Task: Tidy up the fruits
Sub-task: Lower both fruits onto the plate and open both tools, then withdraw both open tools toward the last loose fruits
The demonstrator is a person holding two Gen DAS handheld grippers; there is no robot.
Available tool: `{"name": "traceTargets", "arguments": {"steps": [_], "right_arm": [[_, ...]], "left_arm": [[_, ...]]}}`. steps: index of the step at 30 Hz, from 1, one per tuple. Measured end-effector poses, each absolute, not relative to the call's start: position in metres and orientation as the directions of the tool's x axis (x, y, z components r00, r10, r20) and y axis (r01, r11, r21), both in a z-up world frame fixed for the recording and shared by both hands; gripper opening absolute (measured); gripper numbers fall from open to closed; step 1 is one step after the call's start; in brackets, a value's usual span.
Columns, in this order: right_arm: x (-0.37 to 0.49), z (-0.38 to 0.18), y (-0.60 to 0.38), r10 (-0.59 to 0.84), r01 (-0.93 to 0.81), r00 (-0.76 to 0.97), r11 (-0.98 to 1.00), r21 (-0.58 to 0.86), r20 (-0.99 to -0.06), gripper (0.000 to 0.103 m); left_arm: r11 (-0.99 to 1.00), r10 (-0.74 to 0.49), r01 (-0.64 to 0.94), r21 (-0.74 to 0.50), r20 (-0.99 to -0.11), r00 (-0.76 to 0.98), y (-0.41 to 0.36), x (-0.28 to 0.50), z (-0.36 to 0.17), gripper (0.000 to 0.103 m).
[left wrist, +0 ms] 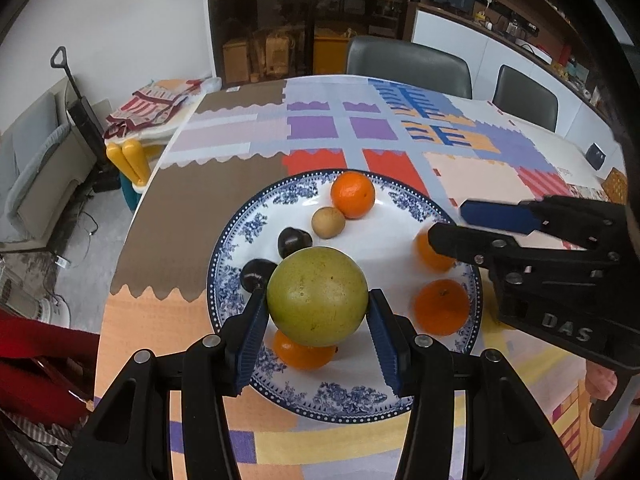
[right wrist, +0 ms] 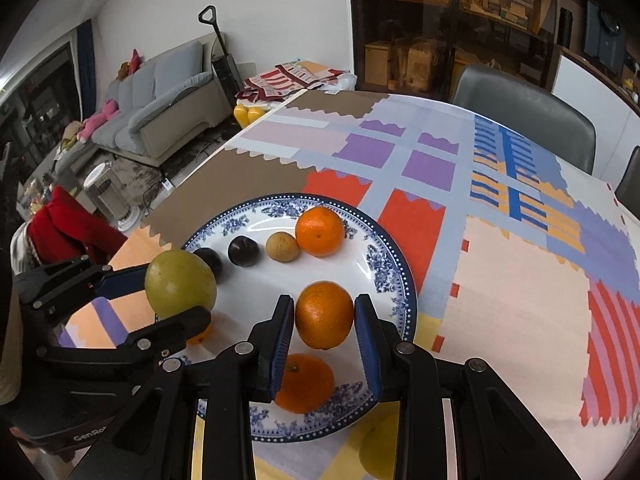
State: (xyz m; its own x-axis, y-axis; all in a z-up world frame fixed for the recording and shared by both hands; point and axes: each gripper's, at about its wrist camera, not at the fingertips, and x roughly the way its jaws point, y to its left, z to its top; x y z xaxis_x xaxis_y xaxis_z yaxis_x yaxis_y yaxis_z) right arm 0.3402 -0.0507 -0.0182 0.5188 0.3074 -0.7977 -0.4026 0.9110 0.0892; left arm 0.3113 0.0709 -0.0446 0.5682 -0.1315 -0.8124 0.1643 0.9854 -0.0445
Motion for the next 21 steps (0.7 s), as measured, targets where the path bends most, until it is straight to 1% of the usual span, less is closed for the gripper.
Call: {"name": "traceTargets", "arguments": {"steps": [2,3,5,6,8,13,15,17,19,21], "right_arm": [[0.337,-0.014,-0.052,0.312,-0.405,0.529,0.910,0.089,-0.789,0.041],[0.336,-0.013,-0.052,0.311,-0.404,0.532,0.911,0.087,-0.788,0.041],[0.329,-0.008,-0.055,0.316,-0.405,0.541,0.910,0.088,-0.780,0.041],[0.326,-0.006,-0.057,0.316,-0.404,0.548,0.911,0.086,-0.775,0.041],[0.318,0.000,-0.061,0.309,-0.399,0.568,0.914,0.074,-0.763,0.041],[0.294,0.017,-0.077,0.308,-0.378,0.617,0.923,0.071,-0.724,0.042],[0.282,0.025,-0.085,0.302,-0.365,0.642,0.929,0.066,-0.705,0.048],[0.269,0.033,-0.093,0.294,-0.353,0.666,0.934,0.057,-0.685,0.050],[0.255,0.040,-0.101,0.279,-0.341,0.691,0.939,0.040,-0.667,0.052],[0.242,0.046,-0.111,0.267,-0.324,0.713,0.946,0.034,-0.648,0.060]], "left_arm": [[0.986,-0.133,0.161,-0.050,-0.818,0.560,0.071,0.309,-0.046,0.050],[0.986,-0.133,0.159,-0.051,-0.811,0.569,0.071,0.306,-0.045,0.052],[0.987,-0.123,0.157,-0.034,-0.790,0.600,0.070,0.300,-0.038,0.067],[0.987,-0.110,0.160,-0.012,-0.778,0.618,0.067,0.297,-0.033,0.069],[0.988,-0.082,0.154,0.022,-0.765,0.639,0.065,0.293,-0.026,0.069],[0.982,-0.079,0.178,0.061,-0.724,0.685,0.054,0.269,-0.004,0.073],[0.977,-0.075,0.194,0.091,-0.702,0.709,0.046,0.257,0.004,0.074],[0.972,-0.073,0.203,0.117,-0.673,0.736,0.037,0.243,0.013,0.079],[0.969,-0.082,0.213,0.125,-0.652,0.754,0.029,0.232,0.020,0.080],[0.967,-0.097,0.224,0.121,-0.636,0.766,0.021,0.221,0.026,0.082]]}}
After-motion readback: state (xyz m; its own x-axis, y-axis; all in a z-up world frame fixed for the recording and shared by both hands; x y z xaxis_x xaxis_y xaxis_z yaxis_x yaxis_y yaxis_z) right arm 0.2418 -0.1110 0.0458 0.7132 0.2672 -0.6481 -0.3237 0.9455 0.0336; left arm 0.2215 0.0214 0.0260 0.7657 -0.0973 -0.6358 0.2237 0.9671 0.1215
